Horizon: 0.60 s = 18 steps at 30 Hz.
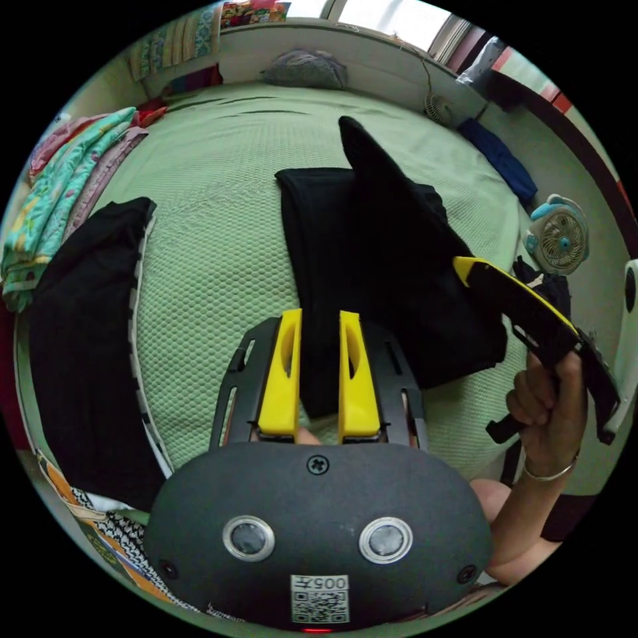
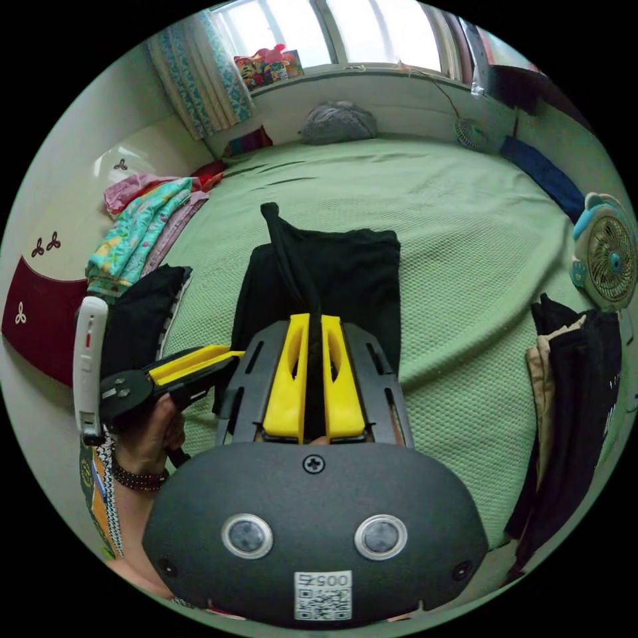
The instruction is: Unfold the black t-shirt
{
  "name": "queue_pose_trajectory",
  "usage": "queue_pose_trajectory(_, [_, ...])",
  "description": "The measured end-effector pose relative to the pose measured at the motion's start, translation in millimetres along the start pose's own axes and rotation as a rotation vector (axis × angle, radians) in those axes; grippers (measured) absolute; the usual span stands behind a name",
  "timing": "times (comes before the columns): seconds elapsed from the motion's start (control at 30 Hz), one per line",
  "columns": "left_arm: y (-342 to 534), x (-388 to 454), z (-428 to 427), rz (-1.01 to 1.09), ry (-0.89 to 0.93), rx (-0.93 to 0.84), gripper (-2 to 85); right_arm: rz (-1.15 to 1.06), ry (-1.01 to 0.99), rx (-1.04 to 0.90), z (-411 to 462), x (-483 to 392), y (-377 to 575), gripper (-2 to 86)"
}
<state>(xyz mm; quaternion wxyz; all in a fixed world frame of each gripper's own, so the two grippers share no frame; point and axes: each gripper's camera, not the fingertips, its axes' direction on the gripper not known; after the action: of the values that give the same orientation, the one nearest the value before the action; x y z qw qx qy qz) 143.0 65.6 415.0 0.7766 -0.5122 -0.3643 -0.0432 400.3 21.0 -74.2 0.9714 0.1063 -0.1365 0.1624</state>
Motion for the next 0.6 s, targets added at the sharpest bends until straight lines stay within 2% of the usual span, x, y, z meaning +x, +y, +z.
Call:
queue_pose_trajectory(0.3, [5, 19, -7, 0.003, -0.035, -0.009, 5.4, 0.052, 0.098, 0.058, -37, 47, -5, -0.6])
queue_pose_trajectory(0.6, [19, 30, -29, 0.040, -0.086, 0.067, 4.4, 0.240, 0.245, 0.098, -69, 124, -8, -0.7])
